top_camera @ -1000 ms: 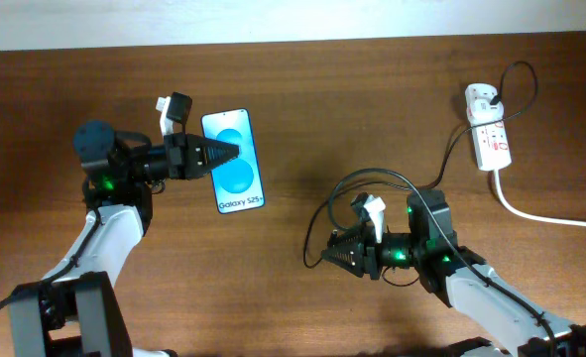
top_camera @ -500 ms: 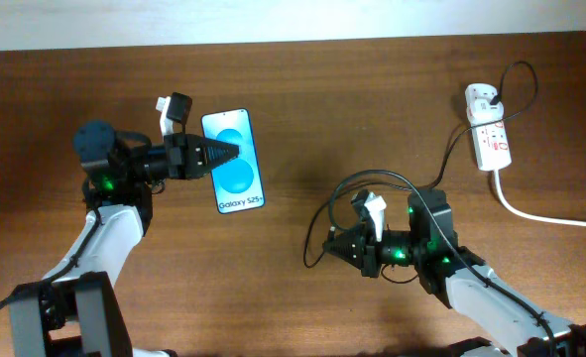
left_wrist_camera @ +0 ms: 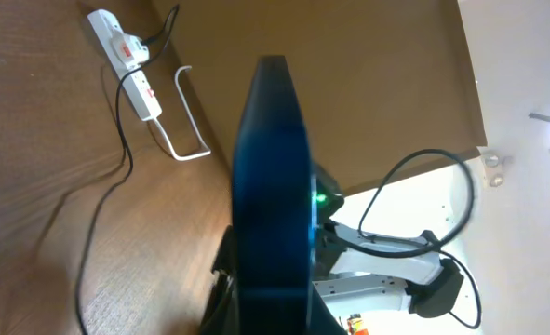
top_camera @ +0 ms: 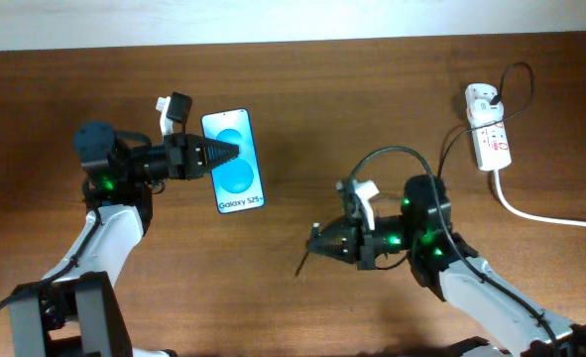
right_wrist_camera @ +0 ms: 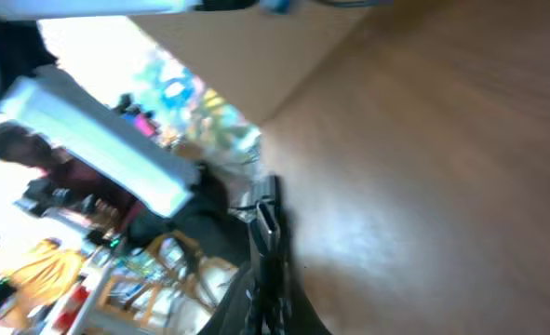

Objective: Plug charger to phone and switch on socket

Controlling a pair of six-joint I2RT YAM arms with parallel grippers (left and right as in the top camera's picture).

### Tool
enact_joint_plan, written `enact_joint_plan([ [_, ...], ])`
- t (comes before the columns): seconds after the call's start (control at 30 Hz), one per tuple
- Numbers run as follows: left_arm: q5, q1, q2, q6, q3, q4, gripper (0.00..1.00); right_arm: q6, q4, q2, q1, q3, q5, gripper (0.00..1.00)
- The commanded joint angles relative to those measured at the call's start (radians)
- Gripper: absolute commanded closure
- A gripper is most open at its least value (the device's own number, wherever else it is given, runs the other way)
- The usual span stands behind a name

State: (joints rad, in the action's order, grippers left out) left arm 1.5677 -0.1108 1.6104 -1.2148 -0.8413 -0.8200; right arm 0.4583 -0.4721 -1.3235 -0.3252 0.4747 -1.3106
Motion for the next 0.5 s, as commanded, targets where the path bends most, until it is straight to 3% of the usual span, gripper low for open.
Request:
enact_joint_plan([
  [0.0, 0.005, -0.003, -0.015, 0.016, -0.005, -0.006, 1.0, 0.137, -0.003, -0.006, -0.08, 0.118, -0.047, 0.96],
  [0.17, 0.004, -0.004, -0.015, 0.016, -0.005, -0.025, 1.0, 0.153, 0.031, -0.085, -0.093, 0.226, -0.034, 0.96],
  [0.47, 0.005, -0.136, -0.015, 0.016, -0.005, -0.036, 1.0, 0.152, 0.083, -0.485, -0.087, 0.584, 0.069, 0.96],
])
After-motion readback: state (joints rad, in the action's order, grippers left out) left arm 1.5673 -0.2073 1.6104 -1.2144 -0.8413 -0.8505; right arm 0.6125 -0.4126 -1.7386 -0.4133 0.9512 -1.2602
